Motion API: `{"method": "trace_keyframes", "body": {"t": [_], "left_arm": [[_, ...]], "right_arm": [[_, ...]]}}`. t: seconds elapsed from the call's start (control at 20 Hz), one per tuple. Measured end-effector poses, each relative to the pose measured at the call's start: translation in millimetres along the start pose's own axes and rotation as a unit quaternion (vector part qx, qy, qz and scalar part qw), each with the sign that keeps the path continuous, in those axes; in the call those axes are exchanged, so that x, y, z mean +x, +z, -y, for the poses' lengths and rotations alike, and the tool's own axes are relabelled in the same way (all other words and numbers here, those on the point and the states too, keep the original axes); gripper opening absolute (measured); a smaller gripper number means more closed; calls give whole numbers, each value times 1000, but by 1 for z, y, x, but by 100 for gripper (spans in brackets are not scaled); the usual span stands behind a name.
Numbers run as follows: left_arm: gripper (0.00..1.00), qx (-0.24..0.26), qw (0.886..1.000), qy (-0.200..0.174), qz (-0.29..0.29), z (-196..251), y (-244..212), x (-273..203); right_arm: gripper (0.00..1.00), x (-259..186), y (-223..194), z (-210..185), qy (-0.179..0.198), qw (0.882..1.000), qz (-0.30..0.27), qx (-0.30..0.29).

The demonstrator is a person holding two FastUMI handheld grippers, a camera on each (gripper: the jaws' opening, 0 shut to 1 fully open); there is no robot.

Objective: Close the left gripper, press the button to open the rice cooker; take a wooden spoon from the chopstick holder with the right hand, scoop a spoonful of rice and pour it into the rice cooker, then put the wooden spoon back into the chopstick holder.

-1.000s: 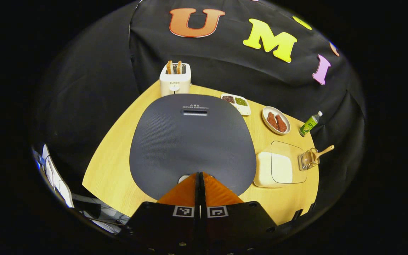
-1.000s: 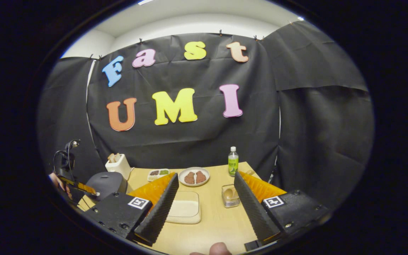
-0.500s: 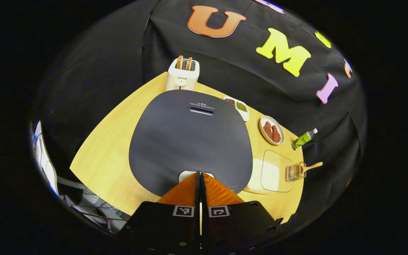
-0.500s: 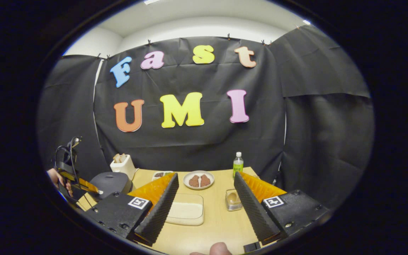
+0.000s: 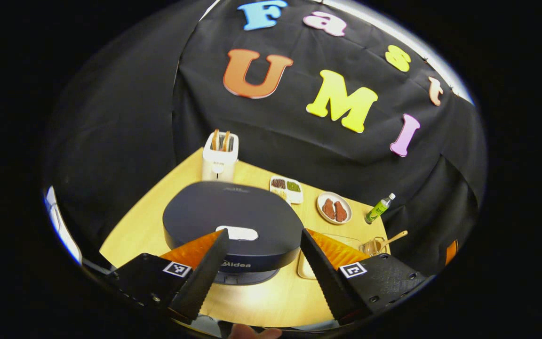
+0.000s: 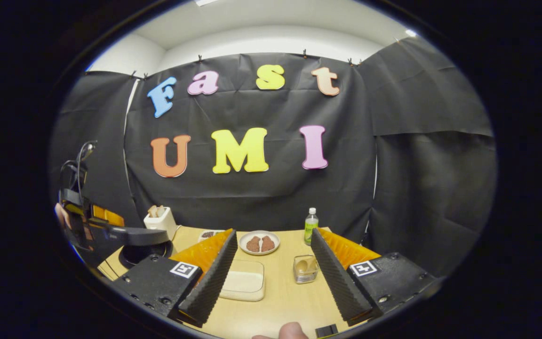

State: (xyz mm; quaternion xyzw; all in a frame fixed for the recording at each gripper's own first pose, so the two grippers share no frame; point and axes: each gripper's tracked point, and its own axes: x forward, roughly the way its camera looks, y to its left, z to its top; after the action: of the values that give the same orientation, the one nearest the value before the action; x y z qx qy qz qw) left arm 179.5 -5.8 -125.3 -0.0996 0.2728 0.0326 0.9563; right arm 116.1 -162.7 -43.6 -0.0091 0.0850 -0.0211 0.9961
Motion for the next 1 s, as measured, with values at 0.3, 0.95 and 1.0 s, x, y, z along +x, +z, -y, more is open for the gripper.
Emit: {"method": "trace_keyframes", "body": {"t": [0.3,0.95,1.0], "left_arm": [[95,-6,997,-4,78,11,33,-26],[95,67,984,-21,163,65,7,-84],[95,68,983,-21,168,70,7,-86]], "right_arm": [[100,0,-4,6,1,1000,-4,2],[100,47,-49,57,-1,995,-75,61],[100,54,-52,64,-2,995,-79,63]]}}
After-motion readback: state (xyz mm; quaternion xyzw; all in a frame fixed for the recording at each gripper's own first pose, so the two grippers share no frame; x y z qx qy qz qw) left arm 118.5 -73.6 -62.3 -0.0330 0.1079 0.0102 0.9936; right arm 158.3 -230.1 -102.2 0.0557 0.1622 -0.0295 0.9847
